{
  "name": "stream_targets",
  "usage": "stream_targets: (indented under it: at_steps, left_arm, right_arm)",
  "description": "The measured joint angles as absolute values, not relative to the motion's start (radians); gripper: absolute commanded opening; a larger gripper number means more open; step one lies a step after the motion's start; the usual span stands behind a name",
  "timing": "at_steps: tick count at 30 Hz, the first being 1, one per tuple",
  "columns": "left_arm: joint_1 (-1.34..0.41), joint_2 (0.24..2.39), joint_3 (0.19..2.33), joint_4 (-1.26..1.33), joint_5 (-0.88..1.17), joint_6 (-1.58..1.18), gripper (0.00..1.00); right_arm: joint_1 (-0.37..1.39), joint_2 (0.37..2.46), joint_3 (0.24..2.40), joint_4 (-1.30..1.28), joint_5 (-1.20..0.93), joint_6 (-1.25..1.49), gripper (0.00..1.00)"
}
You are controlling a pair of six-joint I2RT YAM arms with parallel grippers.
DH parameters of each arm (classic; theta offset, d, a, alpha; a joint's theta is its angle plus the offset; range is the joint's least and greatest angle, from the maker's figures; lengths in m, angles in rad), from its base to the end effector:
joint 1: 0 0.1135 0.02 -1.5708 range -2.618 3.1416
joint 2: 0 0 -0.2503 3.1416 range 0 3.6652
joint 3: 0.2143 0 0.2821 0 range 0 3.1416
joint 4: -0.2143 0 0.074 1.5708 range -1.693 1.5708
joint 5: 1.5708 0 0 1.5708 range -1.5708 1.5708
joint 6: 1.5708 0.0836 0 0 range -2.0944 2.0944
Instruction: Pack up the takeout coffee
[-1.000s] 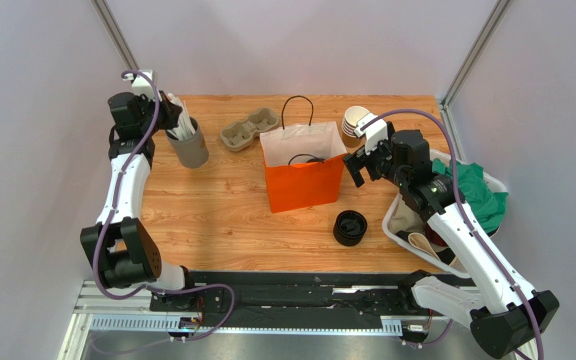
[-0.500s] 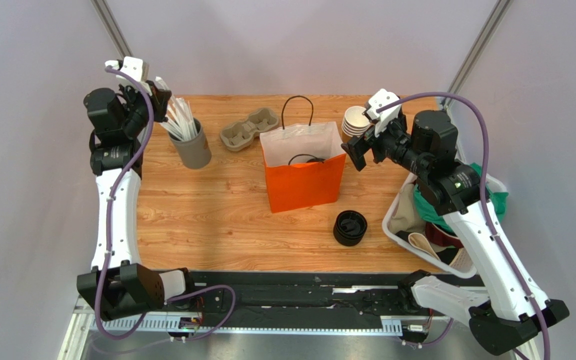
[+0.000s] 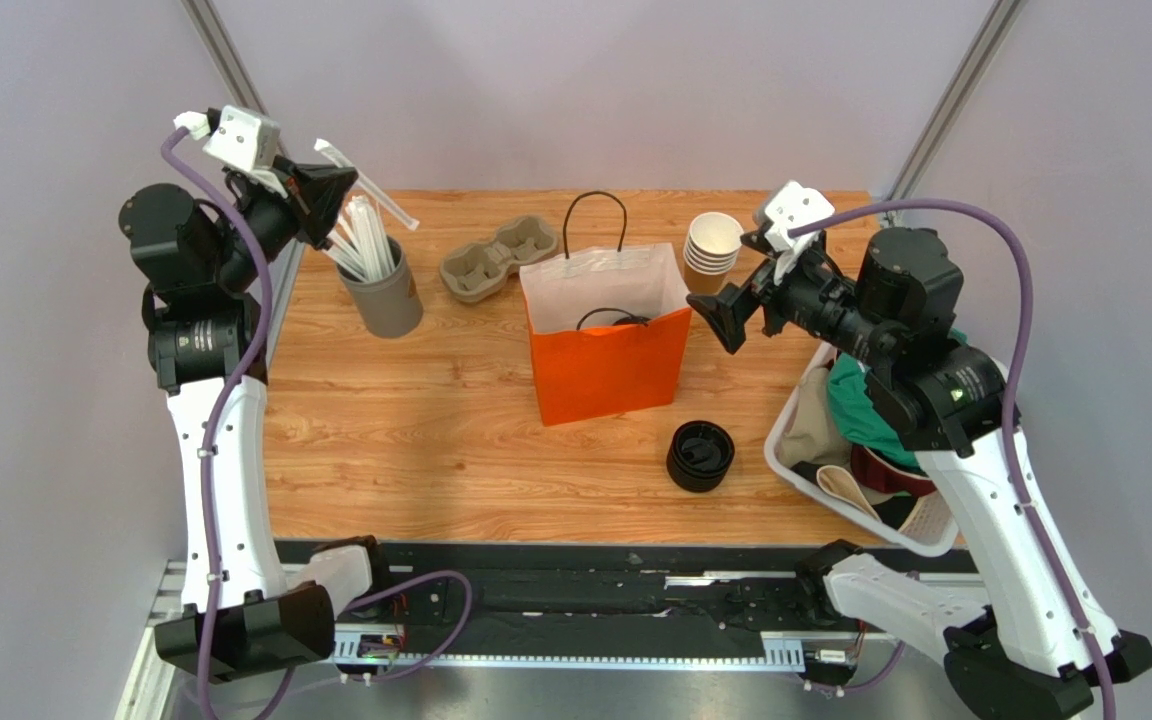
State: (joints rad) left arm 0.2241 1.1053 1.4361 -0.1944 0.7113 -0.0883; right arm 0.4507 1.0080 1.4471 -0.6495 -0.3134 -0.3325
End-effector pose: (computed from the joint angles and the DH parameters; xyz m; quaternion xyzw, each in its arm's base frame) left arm 0.2899 0.0101 0.5021 0.1634 0.6495 -0.1804 0.7204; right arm 0.2233 0.1367 0.4646 -0.3838 0.6723 0.1578 0.6130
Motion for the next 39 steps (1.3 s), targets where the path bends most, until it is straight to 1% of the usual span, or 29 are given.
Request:
stream_targets:
  at_steps: [3, 8, 16, 29, 35, 39]
  left_arm:
    - [0.216, 1.100, 1.436, -0.166, 0.804, -0.161, 0.11]
    - [0.162, 1.108, 1.433, -0.127, 0.881, -0.245, 0.11]
    - [0.012, 1.145, 1.414, -0.112, 0.912, -0.276, 0.11]
    - [-0.156, 1.231, 1.414, -0.116, 0.870, -0.271, 0.10]
    - [-0.244, 1.256, 1.400, -0.117, 0.797, -0.227, 0.09]
    - [-0.307, 1.282, 1.382, -0.119, 0.702, -0.153, 0.09]
  right_arm:
    - [0.451, 0.981, 1.430, -0.653, -0.326, -0.334, 0.99]
    - [0.451, 0.936, 1.375, -0.654, -0.336, -0.346, 0.99]
    - [0.448, 0.847, 1.246, -0.655, -0.326, -0.368, 0.99]
    - [0.428, 0.790, 1.019, -0.624, -0.297, -0.394, 0.99]
    - [0.423, 0.790, 0.978, -0.603, -0.289, -0.394, 0.99]
    - [0.423, 0.780, 0.963, -0.573, -0.285, -0.395, 0.99]
